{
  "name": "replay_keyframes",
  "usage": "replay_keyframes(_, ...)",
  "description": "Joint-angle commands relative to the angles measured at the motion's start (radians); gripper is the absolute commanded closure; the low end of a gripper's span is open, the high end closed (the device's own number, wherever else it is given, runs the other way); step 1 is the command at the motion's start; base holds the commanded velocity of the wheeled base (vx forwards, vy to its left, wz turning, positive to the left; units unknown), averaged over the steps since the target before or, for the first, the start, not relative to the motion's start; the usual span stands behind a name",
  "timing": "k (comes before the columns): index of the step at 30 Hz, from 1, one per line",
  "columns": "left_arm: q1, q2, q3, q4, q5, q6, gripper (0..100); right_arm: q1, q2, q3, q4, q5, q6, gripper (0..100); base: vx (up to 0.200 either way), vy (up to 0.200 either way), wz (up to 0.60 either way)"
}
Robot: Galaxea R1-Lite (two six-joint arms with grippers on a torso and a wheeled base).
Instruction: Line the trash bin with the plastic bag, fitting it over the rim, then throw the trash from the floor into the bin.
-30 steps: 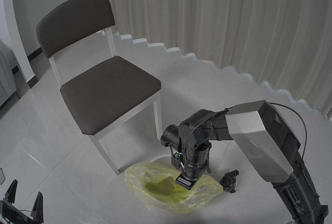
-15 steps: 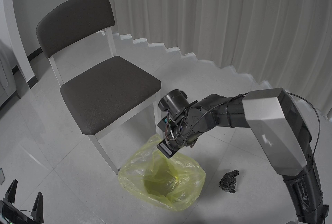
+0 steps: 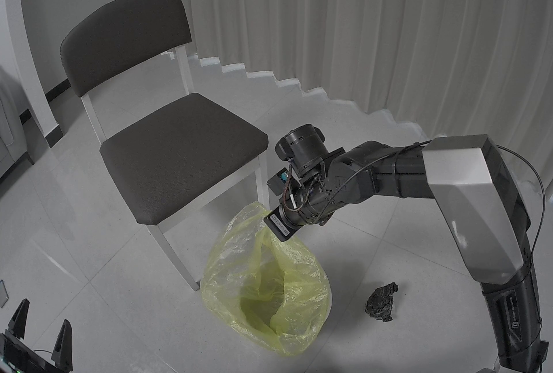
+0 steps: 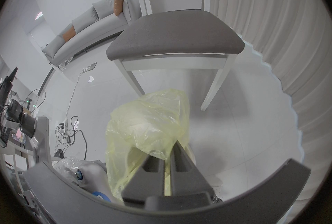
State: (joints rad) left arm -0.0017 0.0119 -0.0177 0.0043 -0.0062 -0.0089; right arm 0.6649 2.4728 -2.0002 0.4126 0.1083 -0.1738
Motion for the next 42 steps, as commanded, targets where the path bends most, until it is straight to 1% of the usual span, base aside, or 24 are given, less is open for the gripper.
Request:
replay_keyframes(1, 0.000, -0.009, 0.015, 0.000, 0.000, 0.000, 0, -0.016, -0.005, 0.000, -0.006, 0.001, -0.003, 100, 0.000, 0.000, 0.00)
replay_keyframes(6, 0.000, -0.009, 0.015, 0.000, 0.000, 0.000, 0, -0.057, 0.012, 0.000, -0.011, 0.001, -0.018, 100, 0.000, 0.000, 0.00)
replay_keyframes(16, 0.000, -0.009, 0.015, 0.000, 0.000, 0.000, 0, -0.080, 0.074, 0.000, -0.009, 0.001, -0.024, 100, 0.000, 0.000, 0.00)
replay_keyframes(21, 0.000, -0.009, 0.015, 0.000, 0.000, 0.000, 0, -0.105, 0.114, 0.000, -0.011, 0.001, -0.041, 100, 0.000, 0.000, 0.00)
replay_keyframes(23, 0.000, -0.009, 0.015, 0.000, 0.000, 0.000, 0, -0.131, 0.150, 0.000, -0.011, 0.001, -0.056, 100, 0.000, 0.000, 0.00)
replay_keyframes(28, 0.000, -0.009, 0.015, 0.000, 0.000, 0.000, 0, -0.153, 0.189, 0.000, -0.034, 0.001, -0.058, 100, 0.000, 0.000, 0.00)
replay_keyframes(31, 0.000, -0.009, 0.015, 0.000, 0.000, 0.000, 0, -0.162, 0.221, 0.000, -0.064, 0.001, -0.056, 100, 0.000, 0.000, 0.00)
replay_keyframes(39, 0.000, -0.009, 0.015, 0.000, 0.000, 0.000, 0, -0.172, 0.275, 0.000, -0.067, 0.002, -0.050, 100, 0.000, 0.000, 0.00)
replay_keyframes(42, 0.000, -0.009, 0.015, 0.000, 0.000, 0.000, 0, -0.177, 0.293, 0.000, -0.067, 0.024, -0.047, 100, 0.000, 0.000, 0.00)
